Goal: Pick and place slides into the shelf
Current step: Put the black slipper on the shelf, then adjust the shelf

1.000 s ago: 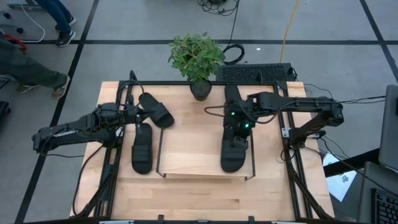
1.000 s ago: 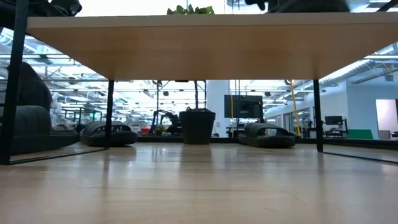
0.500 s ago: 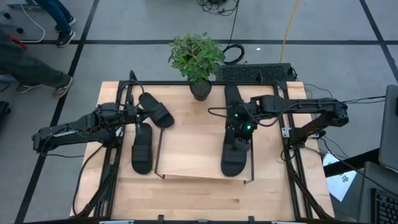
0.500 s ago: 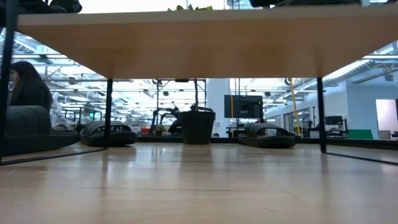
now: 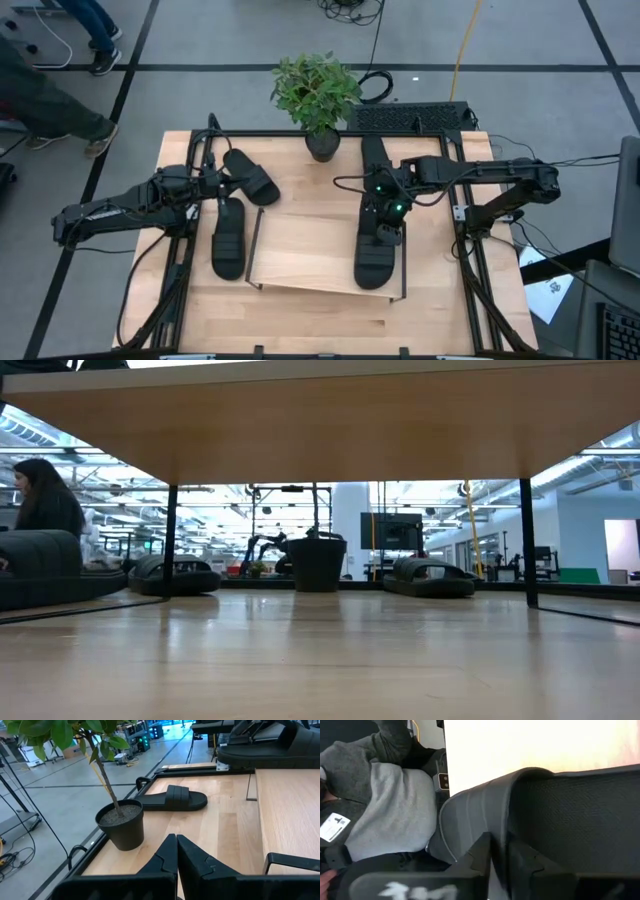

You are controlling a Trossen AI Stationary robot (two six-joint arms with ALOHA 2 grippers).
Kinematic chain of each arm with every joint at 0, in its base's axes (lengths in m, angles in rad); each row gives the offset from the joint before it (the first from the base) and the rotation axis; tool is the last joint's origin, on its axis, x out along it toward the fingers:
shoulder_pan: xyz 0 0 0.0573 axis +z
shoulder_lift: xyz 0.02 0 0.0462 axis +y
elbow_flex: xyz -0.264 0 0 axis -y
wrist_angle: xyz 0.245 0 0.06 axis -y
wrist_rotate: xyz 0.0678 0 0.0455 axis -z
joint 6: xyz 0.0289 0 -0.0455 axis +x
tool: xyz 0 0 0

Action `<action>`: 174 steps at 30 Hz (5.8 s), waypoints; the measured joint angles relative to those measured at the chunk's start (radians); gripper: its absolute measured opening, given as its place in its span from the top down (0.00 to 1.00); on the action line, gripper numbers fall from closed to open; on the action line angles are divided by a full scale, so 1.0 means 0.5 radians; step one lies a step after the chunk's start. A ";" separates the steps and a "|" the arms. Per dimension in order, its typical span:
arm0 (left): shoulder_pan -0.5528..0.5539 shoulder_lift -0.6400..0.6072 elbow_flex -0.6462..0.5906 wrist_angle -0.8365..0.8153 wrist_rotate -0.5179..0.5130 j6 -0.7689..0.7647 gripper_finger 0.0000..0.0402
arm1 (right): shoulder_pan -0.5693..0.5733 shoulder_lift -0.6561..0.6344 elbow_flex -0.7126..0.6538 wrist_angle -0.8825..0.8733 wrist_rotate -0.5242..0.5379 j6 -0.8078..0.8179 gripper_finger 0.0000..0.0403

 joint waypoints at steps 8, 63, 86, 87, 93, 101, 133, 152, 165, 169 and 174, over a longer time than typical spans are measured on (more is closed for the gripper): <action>0.000 0.000 0.000 -0.001 0.000 -0.001 0.99 | 0.004 -0.035 -0.006 0.068 0.019 -0.011 0.68; 0.000 0.001 0.000 -0.001 -0.002 0.002 0.99 | 0.133 -0.102 0.000 -0.009 0.109 -0.217 0.68; 0.000 0.000 0.000 -0.012 -0.002 0.005 0.99 | 0.185 -0.203 -0.003 0.645 0.067 0.562 0.99; 0.000 0.001 0.000 -0.016 -0.002 0.005 0.99 | 0.194 -0.215 -0.003 0.637 0.094 0.580 0.99; 0.000 0.000 0.000 -0.019 -0.002 0.005 0.99 | 0.313 -0.229 -0.003 0.585 0.236 0.628 0.99; 0.000 0.001 0.000 -0.018 -0.002 0.005 0.99 | 0.425 -0.195 -0.001 0.533 0.362 0.655 0.99; 0.000 0.000 0.000 -0.016 -0.002 0.000 0.99 | 0.410 -0.211 -0.343 0.736 0.267 0.600 0.74; 0.000 0.000 0.000 -0.022 -0.001 -0.006 0.99 | 0.537 -0.593 -0.344 0.523 0.953 0.345 0.60; 0.000 0.000 0.000 -0.018 -0.001 0.000 0.99 | 1.081 -0.659 -0.343 0.378 1.831 0.306 0.65; 0.000 0.000 0.000 -0.024 -0.001 -0.002 0.99 | 1.280 -0.658 -0.343 0.330 2.154 0.405 0.65; 0.000 0.022 0.000 -0.030 -0.002 -0.003 0.99 | 1.490 -0.658 -0.342 -0.002 2.560 0.748 0.65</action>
